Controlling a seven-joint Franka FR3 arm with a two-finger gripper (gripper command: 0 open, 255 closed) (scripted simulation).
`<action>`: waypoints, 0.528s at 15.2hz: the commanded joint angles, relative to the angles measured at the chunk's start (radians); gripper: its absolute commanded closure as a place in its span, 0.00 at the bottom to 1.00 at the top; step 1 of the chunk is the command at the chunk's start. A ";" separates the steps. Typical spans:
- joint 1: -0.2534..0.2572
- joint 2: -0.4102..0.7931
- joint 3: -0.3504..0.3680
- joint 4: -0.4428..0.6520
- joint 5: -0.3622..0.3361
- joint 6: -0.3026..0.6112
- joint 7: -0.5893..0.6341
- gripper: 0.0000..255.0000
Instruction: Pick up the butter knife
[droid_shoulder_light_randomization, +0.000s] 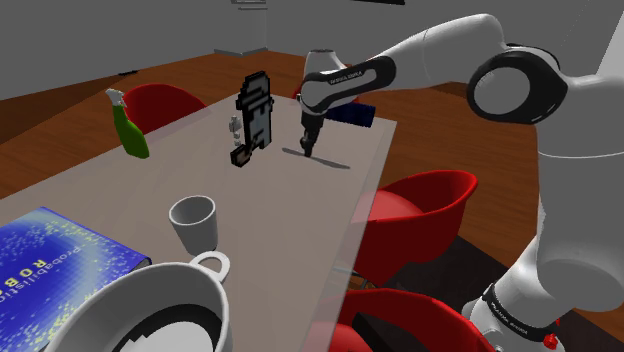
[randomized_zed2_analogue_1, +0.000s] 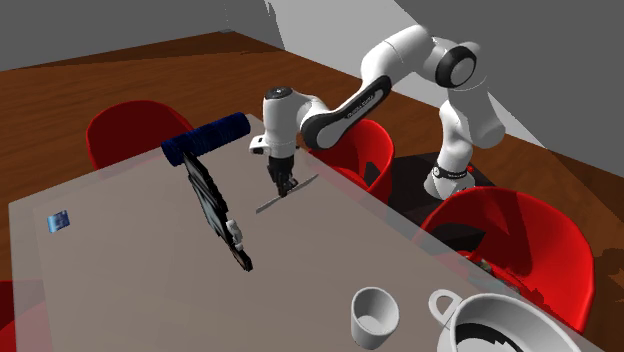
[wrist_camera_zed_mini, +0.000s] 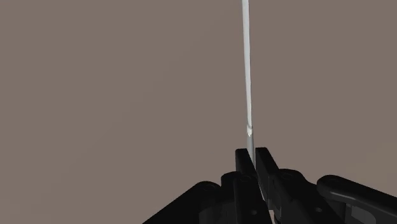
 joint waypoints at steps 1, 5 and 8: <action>0.001 -0.013 0.000 0.008 0.000 -0.022 0.001 1.00; 0.000 -0.030 0.001 0.037 0.000 -0.067 0.001 1.00; 0.000 -0.034 0.001 0.046 0.000 -0.081 0.002 1.00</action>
